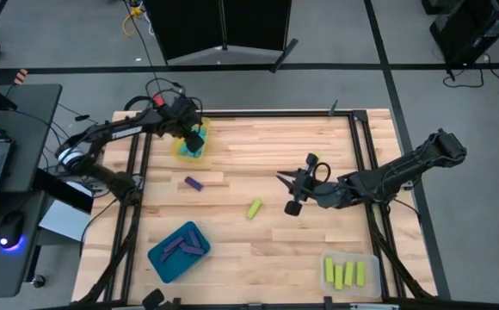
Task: Sort blocks
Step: Put the top green block into the transparent bin
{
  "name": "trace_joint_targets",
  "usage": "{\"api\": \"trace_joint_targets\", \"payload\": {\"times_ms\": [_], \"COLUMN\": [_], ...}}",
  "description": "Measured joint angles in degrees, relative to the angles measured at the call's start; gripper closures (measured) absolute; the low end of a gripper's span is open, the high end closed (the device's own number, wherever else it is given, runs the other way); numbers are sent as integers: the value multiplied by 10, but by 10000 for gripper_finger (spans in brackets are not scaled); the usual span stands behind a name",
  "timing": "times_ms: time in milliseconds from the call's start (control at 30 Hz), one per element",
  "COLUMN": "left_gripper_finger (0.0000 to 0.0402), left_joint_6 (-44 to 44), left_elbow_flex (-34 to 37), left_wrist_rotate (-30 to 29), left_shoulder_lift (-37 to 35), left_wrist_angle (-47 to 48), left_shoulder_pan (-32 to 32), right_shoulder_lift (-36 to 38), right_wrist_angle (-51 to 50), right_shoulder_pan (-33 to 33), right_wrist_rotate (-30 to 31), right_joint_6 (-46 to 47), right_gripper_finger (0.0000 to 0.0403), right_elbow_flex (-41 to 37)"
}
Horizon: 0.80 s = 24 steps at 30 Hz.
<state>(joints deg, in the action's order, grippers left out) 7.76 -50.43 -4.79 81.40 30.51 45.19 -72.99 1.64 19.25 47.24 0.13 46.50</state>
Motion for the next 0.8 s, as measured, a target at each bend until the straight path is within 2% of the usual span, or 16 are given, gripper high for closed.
{"api": "trace_joint_targets", "payload": {"times_ms": [100, 200, 367, 567, 633, 700, 800], "left_gripper_finger": [231, 243, 264, 278, 280, 280, 280], "left_joint_6": [7, 12, 13, -19, -36, -61, -99], "left_elbow_flex": [0, 7, 107, 257, 300, 336, 373], "left_wrist_rotate": [19, 47, 63, 66, 66, 62, 44], "left_shoulder_lift": [-33, -73, -137, -171, -172, -172, -172], "left_wrist_angle": [-6, -42, -248, -528, -626, -702, -784], "left_shoulder_pan": [-27, -68, -139, -235, -271, -305, -353], "right_shoulder_lift": [0, 0, 0, 0, 0, 0, 0], "right_wrist_angle": [-31, -93, -188, -212, -222, -256, -345], "right_shoulder_pan": [0, -4, -32, -63, -73, -91, -141], "right_wrist_rotate": [-7, -51, -156, -240, -243, -221, -176], "right_joint_6": [32, 85, 181, 198, 220, 267, 398], "right_gripper_finger": [328, 312, 283, 252, 243, 234, 226], "right_elbow_flex": [0, 0, -1, -1, -1, -1, -2]}}
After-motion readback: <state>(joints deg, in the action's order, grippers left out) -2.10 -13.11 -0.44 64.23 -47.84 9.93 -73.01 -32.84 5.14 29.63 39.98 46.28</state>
